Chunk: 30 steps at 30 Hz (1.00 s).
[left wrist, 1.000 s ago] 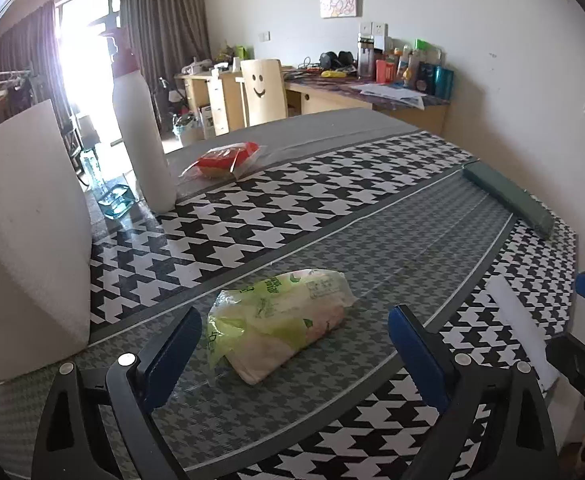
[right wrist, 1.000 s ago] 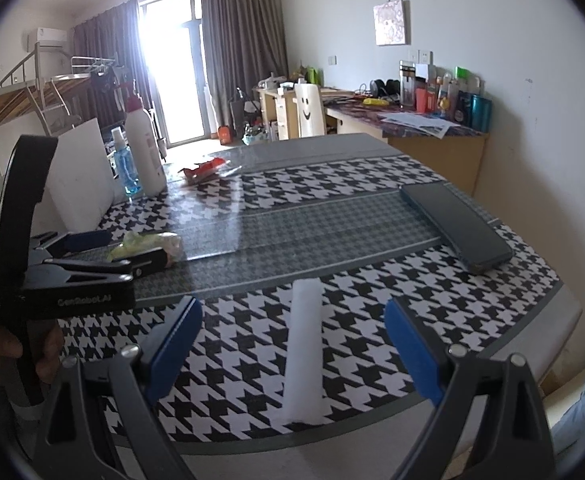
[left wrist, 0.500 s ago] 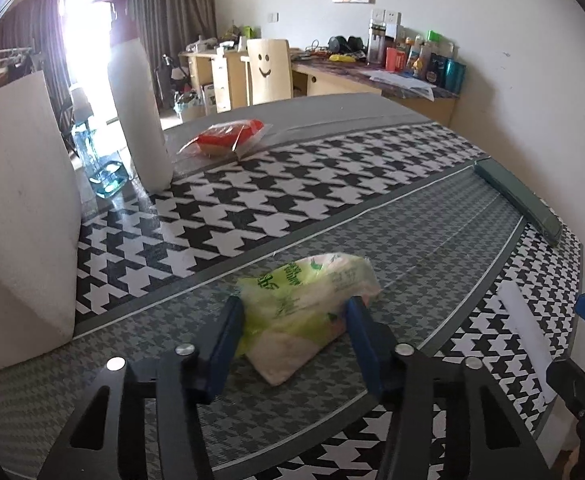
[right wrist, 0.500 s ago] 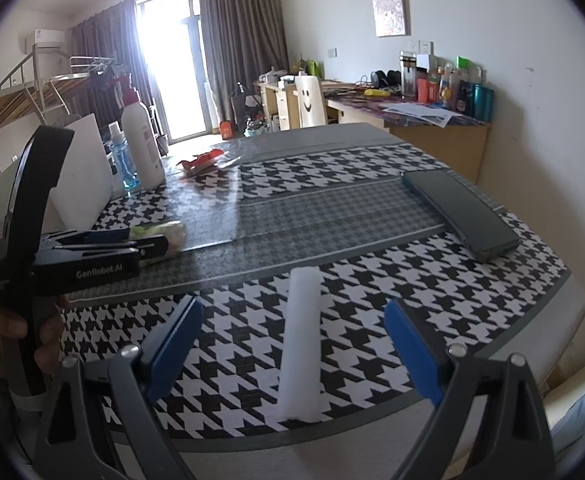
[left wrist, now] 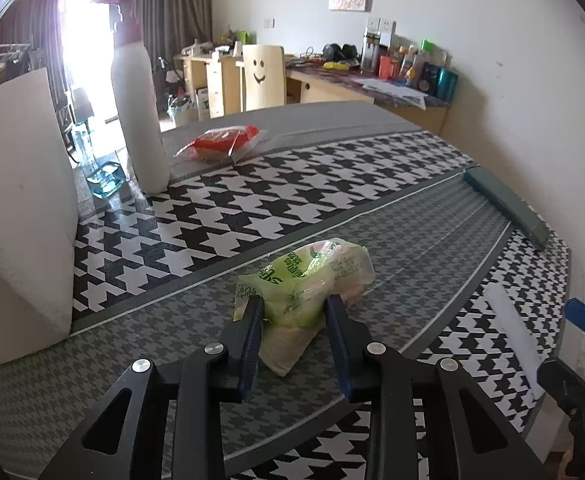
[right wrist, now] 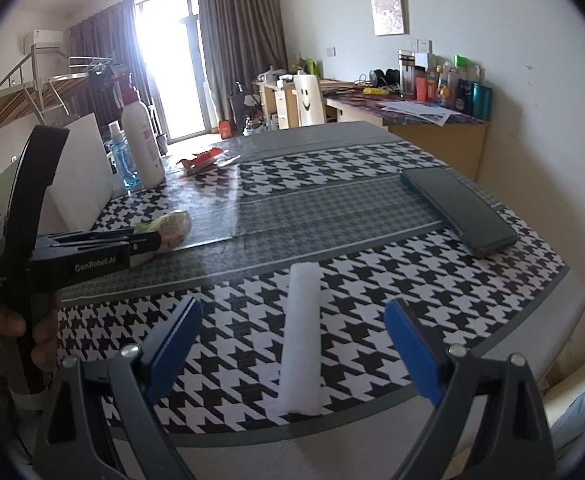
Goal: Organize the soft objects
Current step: 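Close the left tool on the clear plastic bag while the right tool reaches the foam stick, then close the right tool on the white foam stick while the left tool holds the bag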
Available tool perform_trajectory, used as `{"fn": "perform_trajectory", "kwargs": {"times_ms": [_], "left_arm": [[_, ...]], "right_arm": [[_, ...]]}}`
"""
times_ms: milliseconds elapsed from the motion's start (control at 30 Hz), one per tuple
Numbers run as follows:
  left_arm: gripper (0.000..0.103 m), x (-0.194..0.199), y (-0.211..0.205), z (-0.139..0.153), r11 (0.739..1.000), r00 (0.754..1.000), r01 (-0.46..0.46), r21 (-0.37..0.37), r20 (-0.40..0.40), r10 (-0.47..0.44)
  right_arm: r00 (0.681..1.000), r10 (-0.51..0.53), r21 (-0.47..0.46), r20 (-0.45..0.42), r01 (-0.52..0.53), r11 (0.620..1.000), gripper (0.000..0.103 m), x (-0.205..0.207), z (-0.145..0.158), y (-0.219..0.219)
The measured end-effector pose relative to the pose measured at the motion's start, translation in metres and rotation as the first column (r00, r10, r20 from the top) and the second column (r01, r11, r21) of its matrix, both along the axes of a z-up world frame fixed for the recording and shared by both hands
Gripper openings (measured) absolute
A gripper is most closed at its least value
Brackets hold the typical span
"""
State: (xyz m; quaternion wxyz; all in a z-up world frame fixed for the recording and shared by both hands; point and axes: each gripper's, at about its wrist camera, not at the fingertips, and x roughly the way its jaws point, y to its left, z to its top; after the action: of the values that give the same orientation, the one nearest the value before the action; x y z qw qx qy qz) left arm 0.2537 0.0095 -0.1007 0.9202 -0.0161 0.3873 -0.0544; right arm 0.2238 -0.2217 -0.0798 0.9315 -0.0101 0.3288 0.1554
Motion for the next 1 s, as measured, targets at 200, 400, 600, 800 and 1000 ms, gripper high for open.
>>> {"fn": "perform_trajectory", "kwargs": {"times_ms": [200,400,600,800,1000], "left_arm": [[0.033,-0.015,0.005,0.012,0.999,0.998,-0.007,-0.034,0.068,0.009],[0.033,-0.027,0.015,0.022,0.997,0.993,-0.027,-0.072,0.116,0.035],[0.033,-0.03,0.013,0.023,0.998,0.992,-0.027,-0.053,0.125,0.033],[0.033,-0.032,0.012,0.024,0.998,0.99,-0.026,-0.049,0.138,0.032],[0.033,-0.036,0.01,0.026,0.999,0.988,-0.02,-0.044,0.15,0.026]], "right_arm": [[1.0,0.015,-0.016,0.003,-0.015,1.0,0.095,-0.004,0.001,0.007],[1.0,0.013,-0.045,-0.01,-0.013,0.999,0.09,-0.004,-0.002,0.014],[0.999,0.009,-0.046,-0.054,-0.011,0.999,0.065,0.002,-0.008,0.015],[0.996,-0.002,-0.067,-0.092,-0.004,0.998,0.042,0.004,-0.015,0.014],[0.995,-0.029,-0.102,-0.099,0.018,0.995,0.035,0.003,-0.017,0.014]]}}
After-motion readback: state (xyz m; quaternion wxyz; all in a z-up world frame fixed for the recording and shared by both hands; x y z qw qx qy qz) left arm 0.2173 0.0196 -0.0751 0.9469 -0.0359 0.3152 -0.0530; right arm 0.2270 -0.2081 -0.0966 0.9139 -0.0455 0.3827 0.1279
